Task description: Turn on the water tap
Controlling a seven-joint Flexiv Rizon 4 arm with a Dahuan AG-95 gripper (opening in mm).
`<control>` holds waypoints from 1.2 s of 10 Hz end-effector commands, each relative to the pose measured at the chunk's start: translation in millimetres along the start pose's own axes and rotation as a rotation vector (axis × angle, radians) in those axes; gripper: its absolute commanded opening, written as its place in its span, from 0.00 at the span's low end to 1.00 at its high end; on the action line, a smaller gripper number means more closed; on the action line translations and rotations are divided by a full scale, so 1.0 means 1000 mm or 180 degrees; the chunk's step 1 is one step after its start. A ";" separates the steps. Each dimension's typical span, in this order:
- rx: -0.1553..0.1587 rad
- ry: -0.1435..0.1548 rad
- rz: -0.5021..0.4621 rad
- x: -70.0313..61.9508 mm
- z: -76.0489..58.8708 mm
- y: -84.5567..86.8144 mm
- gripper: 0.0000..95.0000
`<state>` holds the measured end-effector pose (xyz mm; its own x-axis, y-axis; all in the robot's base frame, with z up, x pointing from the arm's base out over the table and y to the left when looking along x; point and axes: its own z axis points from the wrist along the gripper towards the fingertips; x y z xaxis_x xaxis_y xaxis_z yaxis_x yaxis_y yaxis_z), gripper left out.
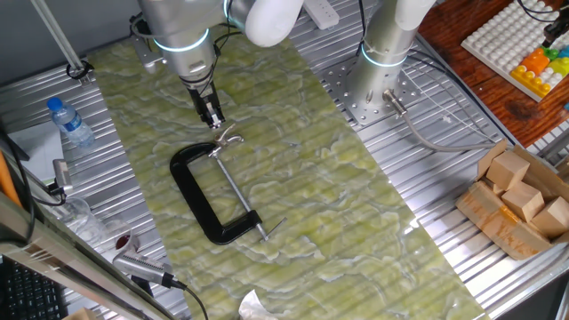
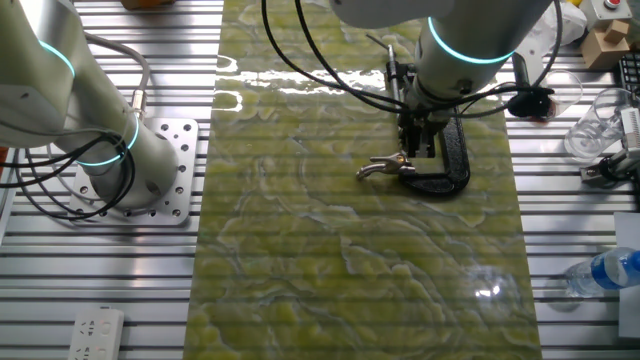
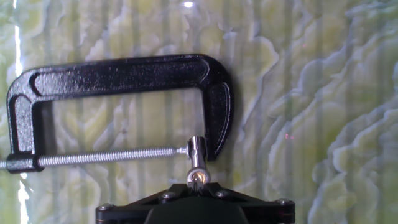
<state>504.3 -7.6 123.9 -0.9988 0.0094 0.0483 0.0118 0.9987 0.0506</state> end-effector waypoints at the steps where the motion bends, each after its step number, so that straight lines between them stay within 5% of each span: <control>1: -0.0001 0.0003 -0.0009 0.001 -0.001 0.000 0.00; 4: -0.0037 0.0123 -0.0328 0.001 -0.001 0.000 0.00; 10: -0.0114 0.0149 -0.0387 0.001 -0.001 0.000 0.00; 12: -0.0136 0.0136 -0.0374 0.016 0.008 0.004 0.00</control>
<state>491.6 -2.3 115.0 -0.9901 -0.1109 0.0856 -0.1021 0.9896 0.1012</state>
